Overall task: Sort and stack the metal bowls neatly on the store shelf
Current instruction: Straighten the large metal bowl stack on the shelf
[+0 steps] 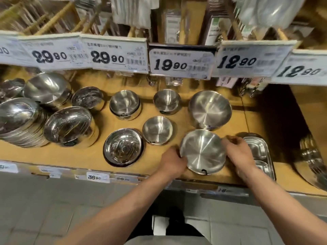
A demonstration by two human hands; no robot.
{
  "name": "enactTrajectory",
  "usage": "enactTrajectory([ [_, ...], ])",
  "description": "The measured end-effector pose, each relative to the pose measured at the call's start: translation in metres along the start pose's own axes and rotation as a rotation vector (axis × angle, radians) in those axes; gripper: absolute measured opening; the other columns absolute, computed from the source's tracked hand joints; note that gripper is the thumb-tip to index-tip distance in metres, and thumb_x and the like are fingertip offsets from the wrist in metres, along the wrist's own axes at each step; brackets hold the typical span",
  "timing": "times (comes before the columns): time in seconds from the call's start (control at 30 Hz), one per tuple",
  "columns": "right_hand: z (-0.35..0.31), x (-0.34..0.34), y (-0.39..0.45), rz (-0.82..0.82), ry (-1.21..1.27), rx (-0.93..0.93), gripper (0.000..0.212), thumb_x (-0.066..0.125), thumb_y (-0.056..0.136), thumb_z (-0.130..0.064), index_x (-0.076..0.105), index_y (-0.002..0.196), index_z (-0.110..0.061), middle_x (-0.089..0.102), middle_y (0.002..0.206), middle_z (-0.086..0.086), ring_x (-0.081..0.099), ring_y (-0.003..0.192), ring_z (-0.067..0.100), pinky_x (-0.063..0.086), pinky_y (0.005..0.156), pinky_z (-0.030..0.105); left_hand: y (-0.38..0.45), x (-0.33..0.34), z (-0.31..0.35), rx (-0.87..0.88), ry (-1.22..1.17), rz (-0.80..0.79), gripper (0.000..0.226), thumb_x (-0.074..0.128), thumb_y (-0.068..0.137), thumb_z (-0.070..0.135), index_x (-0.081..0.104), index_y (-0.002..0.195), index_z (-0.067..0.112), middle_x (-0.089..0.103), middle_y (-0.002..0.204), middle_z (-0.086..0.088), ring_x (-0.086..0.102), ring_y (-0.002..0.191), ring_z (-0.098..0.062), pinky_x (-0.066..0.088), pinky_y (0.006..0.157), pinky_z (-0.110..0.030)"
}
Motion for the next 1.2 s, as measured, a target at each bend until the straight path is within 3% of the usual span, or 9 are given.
enactTrajectory([
  [0.13,-0.035,-0.004,0.022,0.123,0.074,-0.013,0.086,0.057,0.070,-0.062,0.053,0.142,-0.016,0.065,0.133,0.010,0.060,0.123,0.033,0.047,0.108,0.050,0.005,0.003,-0.012,-0.073,-0.079,0.035,0.040,0.065,0.089,0.025,0.058,0.126,0.012,0.072,0.117,-0.009,0.070,0.107,-0.032,0.058,0.093,-0.048],
  [0.23,-0.051,-0.002,0.053,0.108,0.142,-0.010,0.094,0.063,0.068,-0.057,0.044,0.150,-0.014,0.063,0.137,0.012,0.062,0.123,0.032,0.049,0.108,0.049,0.008,0.005,-0.020,-0.095,-0.135,0.036,0.041,0.068,0.087,0.027,0.059,0.125,0.013,0.071,0.118,-0.007,0.071,0.107,-0.030,0.058,0.094,-0.046],
  [0.3,-0.052,0.000,0.070,0.062,0.160,0.034,0.059,0.070,0.078,-0.041,0.060,0.130,-0.015,0.068,0.128,0.015,0.070,0.100,0.031,0.059,0.095,0.047,0.009,0.005,-0.023,-0.102,-0.169,0.035,0.042,0.069,0.084,0.029,0.059,0.122,0.014,0.071,0.118,-0.006,0.071,0.106,-0.030,0.058,0.094,-0.046],
  [0.37,-0.054,0.003,0.080,0.035,0.216,0.048,0.008,0.071,0.088,-0.019,0.065,0.092,-0.015,0.071,0.109,0.016,0.069,0.071,0.025,0.063,0.058,0.031,0.010,0.006,-0.026,-0.106,-0.200,0.038,0.042,0.067,0.080,0.030,0.058,0.118,0.014,0.069,0.118,-0.009,0.071,0.106,-0.032,0.058,0.094,-0.047],
  [0.43,-0.052,0.003,0.088,0.024,0.201,0.053,0.016,0.070,0.090,-0.009,0.060,0.078,-0.015,0.068,0.100,0.013,0.068,0.066,0.022,0.054,0.041,0.021,0.012,0.006,-0.029,-0.111,-0.237,0.051,0.041,0.064,0.078,0.029,0.058,0.116,0.015,0.068,0.119,-0.010,0.070,0.107,-0.033,0.058,0.095,-0.047],
  [0.67,-0.066,-0.009,0.062,0.040,0.218,0.026,0.016,0.068,0.094,-0.006,0.065,0.081,-0.014,0.067,0.090,0.008,0.070,0.070,0.025,0.053,0.040,0.020,0.019,0.006,-0.040,-0.146,-0.302,0.105,0.022,0.065,0.094,0.017,0.054,0.113,0.015,0.064,0.107,-0.002,0.075,0.083,-0.020,0.066,0.074,-0.039],
  [0.87,-0.076,-0.025,0.025,0.035,0.258,-0.057,0.024,0.067,0.093,-0.006,0.073,0.115,-0.014,0.073,0.103,0.012,0.075,0.076,0.028,0.063,0.056,0.027,0.018,-0.005,-0.032,-0.086,-0.269,0.060,0.015,0.062,0.095,0.019,0.058,0.109,0.016,0.070,0.098,-0.004,0.077,0.083,-0.025,0.064,0.081,-0.046],
  [0.97,-0.066,-0.020,0.001,-0.035,0.305,-0.057,0.019,0.066,0.093,-0.001,0.075,0.105,-0.013,0.074,0.094,0.013,0.076,0.068,0.024,0.060,0.051,0.023,0.015,-0.024,-0.026,-0.028,-0.286,0.157,0.017,0.058,0.094,0.035,0.063,0.103,0.021,0.075,0.096,-0.005,0.076,0.087,-0.024,0.063,0.083,-0.047],
  [1.2,-0.020,0.008,-0.027,-0.221,0.217,0.037,0.027,0.067,0.092,0.001,0.070,0.119,-0.002,0.075,0.091,0.012,0.075,0.060,0.012,0.060,0.053,0.022,0.014,-0.040,-0.003,0.030,-0.560,0.164,0.026,0.050,0.102,0.036,0.070,0.108,0.020,0.073,0.109,-0.004,0.071,0.095,-0.016,0.057,0.059,-0.021],
])
Point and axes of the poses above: each hand's wrist, its own y-axis towards the middle knuckle, its own x-axis out of the palm, z = x × y, the point moved 9 cm from there along y, towards the middle knuckle
